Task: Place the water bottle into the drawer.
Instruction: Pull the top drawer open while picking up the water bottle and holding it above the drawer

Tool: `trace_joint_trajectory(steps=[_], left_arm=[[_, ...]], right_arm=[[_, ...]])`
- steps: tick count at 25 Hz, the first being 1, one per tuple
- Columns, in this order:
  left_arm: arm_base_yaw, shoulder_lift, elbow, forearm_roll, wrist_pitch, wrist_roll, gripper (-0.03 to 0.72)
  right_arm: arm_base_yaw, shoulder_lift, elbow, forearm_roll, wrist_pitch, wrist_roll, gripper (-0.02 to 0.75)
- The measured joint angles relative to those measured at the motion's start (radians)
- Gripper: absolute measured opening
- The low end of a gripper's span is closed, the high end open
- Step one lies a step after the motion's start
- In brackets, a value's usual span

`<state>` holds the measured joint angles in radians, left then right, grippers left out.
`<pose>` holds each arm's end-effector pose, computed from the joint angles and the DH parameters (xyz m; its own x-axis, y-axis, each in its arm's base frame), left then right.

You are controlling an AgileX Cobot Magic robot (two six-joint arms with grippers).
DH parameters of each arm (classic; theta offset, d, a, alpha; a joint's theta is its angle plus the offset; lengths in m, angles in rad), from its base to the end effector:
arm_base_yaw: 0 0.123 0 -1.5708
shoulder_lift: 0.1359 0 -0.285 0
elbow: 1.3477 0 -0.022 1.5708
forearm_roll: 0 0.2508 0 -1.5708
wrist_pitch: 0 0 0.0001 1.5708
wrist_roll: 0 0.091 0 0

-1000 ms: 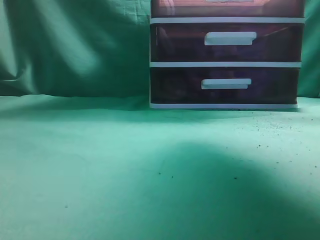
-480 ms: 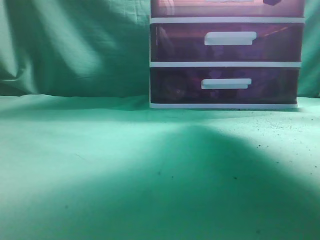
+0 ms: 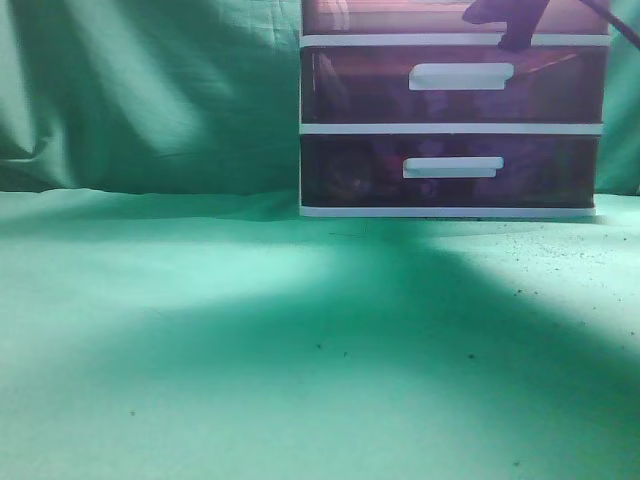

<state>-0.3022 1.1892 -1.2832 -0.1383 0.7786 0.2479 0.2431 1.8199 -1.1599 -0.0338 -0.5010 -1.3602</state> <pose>0.2346 -0.0824 0.4156 -0.4719 0.3020 -0.8283 0.4480 0.8913 0.0698 0.4078 0.1026 0.2630 0.2396 -0.9539 -0.1806 -0.1149 0.1569 -0.9809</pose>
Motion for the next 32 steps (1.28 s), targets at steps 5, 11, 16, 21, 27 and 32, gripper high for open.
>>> trace_joint_trajectory(steps=[5, 11, 16, 21, 27, 32], left_arm=[[0.000, 0.000, 0.000, 0.002, 0.002, 0.000, 0.340], [0.000, 0.000, 0.000, 0.012, 0.008, 0.000, 0.340], [0.000, 0.000, 0.000, 0.015, 0.008, 0.000, 0.340], [0.000, 0.000, 0.000, 0.017, 0.008, 0.000, 0.340], [-0.001, 0.000, 0.000, 0.017, 0.008, 0.000, 0.340], [-0.002, 0.000, 0.000, 0.011, 0.008, 0.000, 0.340]], right_arm=[[0.000, 0.007, -0.004, -0.017, -0.055, -0.019, 0.100], [0.000, -0.009, 0.004, -0.030, -0.035, -0.060, 0.104], [0.000, -0.102, 0.118, -0.041, -0.029, -0.071, 0.104], [0.000, -0.238, 0.284, -0.061, -0.042, -0.069, 0.104], [0.000, -0.330, 0.394, -0.074, -0.046, -0.065, 0.104], [0.000, -0.338, 0.400, -0.074, -0.046, -0.063, 0.104]])
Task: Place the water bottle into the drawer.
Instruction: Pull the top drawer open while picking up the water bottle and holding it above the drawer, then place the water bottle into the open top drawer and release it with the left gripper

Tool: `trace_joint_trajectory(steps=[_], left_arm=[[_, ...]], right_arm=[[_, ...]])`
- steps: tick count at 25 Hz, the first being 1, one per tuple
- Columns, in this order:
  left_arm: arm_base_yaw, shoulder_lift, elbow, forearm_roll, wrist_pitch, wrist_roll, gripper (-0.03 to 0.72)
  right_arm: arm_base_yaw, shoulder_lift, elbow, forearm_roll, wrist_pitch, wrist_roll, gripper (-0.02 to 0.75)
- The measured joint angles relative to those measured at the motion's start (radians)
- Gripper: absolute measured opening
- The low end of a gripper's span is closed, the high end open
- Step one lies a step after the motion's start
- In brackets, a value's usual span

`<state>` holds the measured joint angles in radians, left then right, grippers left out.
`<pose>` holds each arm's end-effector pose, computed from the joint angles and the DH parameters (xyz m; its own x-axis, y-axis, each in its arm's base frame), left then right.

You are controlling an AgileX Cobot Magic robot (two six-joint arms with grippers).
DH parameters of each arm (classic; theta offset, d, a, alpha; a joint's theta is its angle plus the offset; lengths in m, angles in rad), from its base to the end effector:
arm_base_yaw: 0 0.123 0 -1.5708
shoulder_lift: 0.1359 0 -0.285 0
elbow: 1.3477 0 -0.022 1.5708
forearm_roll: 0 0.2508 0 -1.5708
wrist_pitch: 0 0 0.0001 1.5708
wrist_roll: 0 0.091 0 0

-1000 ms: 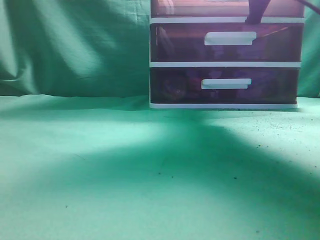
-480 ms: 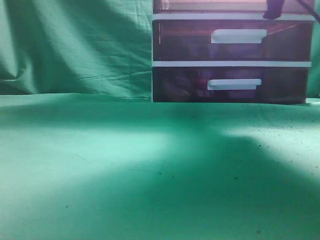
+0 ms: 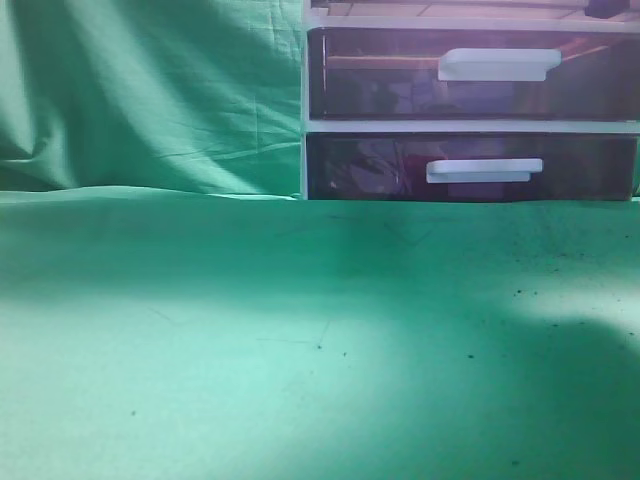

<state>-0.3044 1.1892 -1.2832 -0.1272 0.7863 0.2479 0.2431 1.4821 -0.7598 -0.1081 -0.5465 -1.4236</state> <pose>0.2342 -0.0822 0.4149 -0.4748 0.3132 -0.8225 0.4493 0.8898 0.0795 0.3083 0.0817 0.2682 0.2892 -0.9554 -0.0596 -0.1044 0.0304 -0.9941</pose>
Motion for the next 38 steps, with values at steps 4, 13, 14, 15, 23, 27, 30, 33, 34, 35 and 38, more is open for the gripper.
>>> trace_joint_trajectory(steps=[4, 13, 14, 15, 23, 27, 30, 33, 34, 35, 38], left_arm=[[0.000, 0.000, 0.000, 0.000, -0.008, 0.000, 0.340], [0.000, 0.000, 0.000, -0.040, -0.035, 0.000, 0.340], [0.000, 0.000, 0.000, -0.058, -0.035, 0.000, 0.340], [0.000, 0.000, 0.000, -0.078, -0.035, 0.000, 0.340], [0.000, 0.000, -0.011, -0.373, -0.056, 0.128, 0.340], [-0.002, 0.014, -0.108, -0.560, -0.072, 0.264, 0.340], [-0.034, 0.068, -0.240, -0.651, -0.099, 0.323, 0.340], [-0.107, 0.174, -0.372, -0.675, -0.112, 0.333, 0.340], [-0.138, 0.211, -0.415, -0.677, -0.112, 0.336, 0.340], [-0.169, 0.258, -0.449, -0.677, -0.112, 0.336, 0.340], [-0.248, 0.391, -0.545, -0.668, -0.112, 0.338, 0.340]], right_arm=[[0.002, -0.055, 0.049, 0.004, 0.017, 0.000, 0.104], [0.073, -0.205, 0.177, 0.082, 0.081, -0.013, 0.104], [0.077, -0.213, 0.182, 0.091, 0.081, -0.025, 0.104], [0.077, -0.217, 0.190, 0.106, 0.085, -0.037, 0.104], [0.079, -0.243, 0.223, 0.156, 0.087, -0.095, 0.104], [0.081, -0.243, 0.223, 0.160, 0.089, -0.096, 0.104], [0.081, -0.243, 0.223, 0.164, 0.091, -0.098, 0.104], [0.081, -0.243, 0.223, 0.166, 0.091, -0.098, 0.104], [0.081, -0.243, 0.223, 0.166, 0.091, -0.098, 0.104], [0.081, -0.243, 0.223, 0.166, 0.091, -0.098, 0.104], [0.081, -0.243, 0.223, 0.166, 0.091, -0.098, 0.104]])
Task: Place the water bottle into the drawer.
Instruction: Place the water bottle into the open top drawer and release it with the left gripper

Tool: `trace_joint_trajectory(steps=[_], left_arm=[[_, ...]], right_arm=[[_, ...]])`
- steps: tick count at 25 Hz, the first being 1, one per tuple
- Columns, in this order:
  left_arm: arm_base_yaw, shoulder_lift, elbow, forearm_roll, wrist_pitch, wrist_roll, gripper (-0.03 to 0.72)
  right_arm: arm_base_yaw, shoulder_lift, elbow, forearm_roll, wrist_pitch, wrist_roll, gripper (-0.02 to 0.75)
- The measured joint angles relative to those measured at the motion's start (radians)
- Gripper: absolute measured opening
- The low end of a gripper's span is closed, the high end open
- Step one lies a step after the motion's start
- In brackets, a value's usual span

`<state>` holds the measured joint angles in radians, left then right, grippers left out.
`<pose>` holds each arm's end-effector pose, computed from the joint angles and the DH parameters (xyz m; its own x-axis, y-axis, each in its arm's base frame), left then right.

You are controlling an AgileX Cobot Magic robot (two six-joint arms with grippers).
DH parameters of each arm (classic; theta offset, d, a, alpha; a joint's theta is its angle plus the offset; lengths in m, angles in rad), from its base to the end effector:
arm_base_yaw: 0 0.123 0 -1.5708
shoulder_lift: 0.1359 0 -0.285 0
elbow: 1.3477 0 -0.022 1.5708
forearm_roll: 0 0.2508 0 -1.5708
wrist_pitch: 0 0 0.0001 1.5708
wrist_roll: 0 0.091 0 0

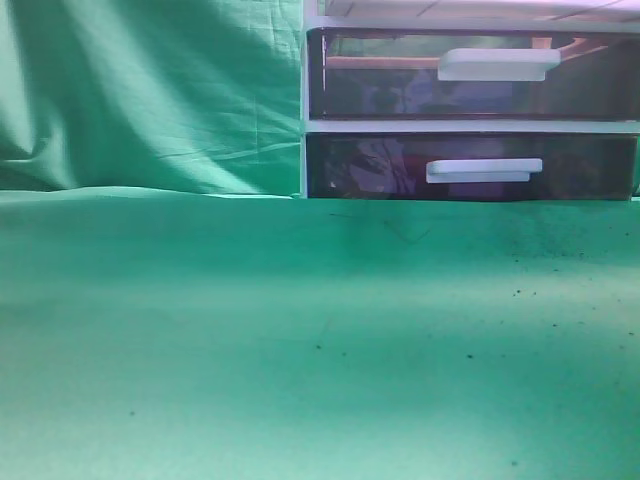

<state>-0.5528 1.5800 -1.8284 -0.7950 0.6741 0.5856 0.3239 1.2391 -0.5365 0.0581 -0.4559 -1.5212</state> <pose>0.2774 -0.2188 0.4942 -0.2205 0.0447 -0.9744 0.8275 0.5374 -0.1626 0.2395 0.0779 0.2611 0.2773 -0.9559 -0.0962 -0.1803 0.0466 -0.9825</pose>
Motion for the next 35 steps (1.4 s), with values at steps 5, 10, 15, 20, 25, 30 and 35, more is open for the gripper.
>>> trace_joint_trajectory(steps=[5, 10, 15, 20, 25, 30, 35], left_arm=[[-0.057, 0.162, -0.092, 0.146, 0.006, 0.002, 0.340], [-0.057, 0.234, -0.096, 0.288, -0.027, -0.013, 0.340], [-0.057, 0.257, -0.102, 0.393, -0.055, -0.013, 0.340], [-0.057, 0.267, -0.104, 0.404, -0.040, -0.046, 0.489], [-0.080, 0.269, -0.124, 0.365, -0.059, -0.062, 0.641], [-0.121, 0.269, -0.144, 0.359, -0.159, -0.053, 0.641], [-0.155, 0.303, -0.144, 0.352, -0.251, -0.020, 0.641]], right_arm=[[0.000, 0.000, 0.000, 0.012, 0.000, 0.000, 0.104], [0.002, 0.000, 0.000, 0.018, 0.000, 0.000, 0.104], [0.002, -0.002, 0.000, 0.020, 0.006, 0.000, 0.104], [0.002, -0.002, 0.000, 0.020, 0.008, 0.000, 0.104], [0.002, -0.002, 0.002, 0.020, 0.017, 0.000, 0.104], [0.002, -0.002, 0.002, 0.022, 0.017, 0.000, 0.104], [0.002, -0.002, 0.002, 0.022, 0.017, 0.000, 0.104]])
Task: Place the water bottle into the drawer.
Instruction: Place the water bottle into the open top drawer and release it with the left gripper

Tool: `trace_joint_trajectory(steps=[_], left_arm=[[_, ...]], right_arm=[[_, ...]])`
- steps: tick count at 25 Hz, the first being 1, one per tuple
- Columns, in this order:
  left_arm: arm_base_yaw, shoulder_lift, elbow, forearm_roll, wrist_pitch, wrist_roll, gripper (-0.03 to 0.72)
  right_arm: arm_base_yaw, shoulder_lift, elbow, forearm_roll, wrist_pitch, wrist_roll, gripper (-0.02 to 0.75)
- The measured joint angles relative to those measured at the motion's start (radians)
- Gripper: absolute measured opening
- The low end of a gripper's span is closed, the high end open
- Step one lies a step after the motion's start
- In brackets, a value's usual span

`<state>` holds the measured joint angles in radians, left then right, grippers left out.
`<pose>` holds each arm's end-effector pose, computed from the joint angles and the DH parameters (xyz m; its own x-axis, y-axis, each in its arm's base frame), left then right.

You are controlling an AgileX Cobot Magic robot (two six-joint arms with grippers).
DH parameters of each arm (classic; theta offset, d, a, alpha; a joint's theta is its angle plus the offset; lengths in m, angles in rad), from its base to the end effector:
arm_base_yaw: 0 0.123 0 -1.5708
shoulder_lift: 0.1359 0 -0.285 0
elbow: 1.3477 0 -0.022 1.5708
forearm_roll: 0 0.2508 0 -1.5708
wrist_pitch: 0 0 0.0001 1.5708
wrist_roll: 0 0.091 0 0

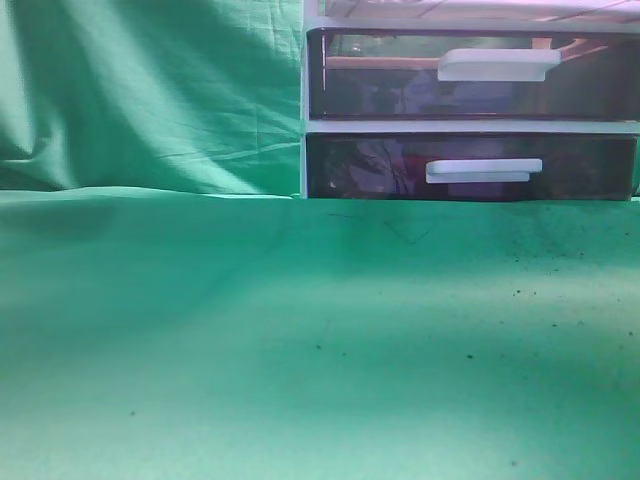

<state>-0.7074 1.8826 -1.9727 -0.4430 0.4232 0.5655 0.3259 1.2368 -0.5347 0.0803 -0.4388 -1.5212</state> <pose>0.3346 -0.3072 0.4271 -0.0352 0.2329 -0.9719 0.7858 0.6073 0.1170 0.2387 0.0774 0.2596 0.2656 -0.9573 -0.1141 -0.2010 0.0608 -0.9777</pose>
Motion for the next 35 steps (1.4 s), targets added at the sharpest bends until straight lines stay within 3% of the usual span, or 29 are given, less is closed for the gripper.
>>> trace_joint_trajectory(steps=[2, 4, 6, 8, 13, 21, 24, 27, 29, 32, 33, 35], left_arm=[[-0.011, 0.031, -0.002, -0.006, -0.071, 0.018, 0.641], [-0.031, 0.052, -0.005, -0.027, -0.151, 0.027, 0.581], [-0.055, 0.075, -0.005, -0.041, -0.249, 0.034, 0.586], [-0.091, 0.099, -0.005, -0.047, -0.341, 0.058, 0.527], [-0.167, 0.167, -0.010, -0.043, -0.542, 0.102, 0.534], [-0.176, 0.272, -0.015, -0.039, -0.553, 0.087, 0.534], [-0.176, 0.272, -0.040, 0.017, -0.555, 0.087, 0.534], [-0.174, 0.239, -0.075, 0.056, -0.433, 0.087, 0.534], [-0.165, 0.191, -0.106, 0.077, -0.254, 0.087, 0.451], [-0.157, 0.096, -0.135, 0.154, 0.023, 0.048, 0.183], [-0.155, 0.057, -0.139, 0.208, 0.102, -0.007, 0.107], [-0.155, -0.018, -0.140, 0.409, 0.243, -0.200, 0.041]], right_arm=[[0.000, 0.000, 0.000, 0.000, 0.002, 0.000, 0.104], [0.000, 0.000, 0.000, 0.000, 0.002, 0.000, 0.104], [0.000, 0.000, 0.000, 0.000, 0.002, 0.000, 0.104], [0.000, 0.000, 0.000, 0.000, 0.002, 0.000, 0.104], [0.000, 0.000, 0.000, 0.000, 0.002, 0.004, 0.104], [0.000, -0.002, 0.000, -0.002, 0.000, 0.020, 0.104], [0.000, -0.002, 0.000, -0.002, 0.000, 0.029, 0.104], [0.000, -0.002, 0.000, -0.004, -0.007, 0.032, 0.104], [0.000, -0.002, 0.001, -0.004, -0.014, 0.032, 0.104], [0.000, -0.002, 0.001, -0.004, -0.023, 0.026, 0.104], [0.000, 0.000, -0.002, -0.004, -0.023, 0.019, 0.104], [0.000, 0.007, -0.021, 0.001, -0.017, 0.004, 0.104]])
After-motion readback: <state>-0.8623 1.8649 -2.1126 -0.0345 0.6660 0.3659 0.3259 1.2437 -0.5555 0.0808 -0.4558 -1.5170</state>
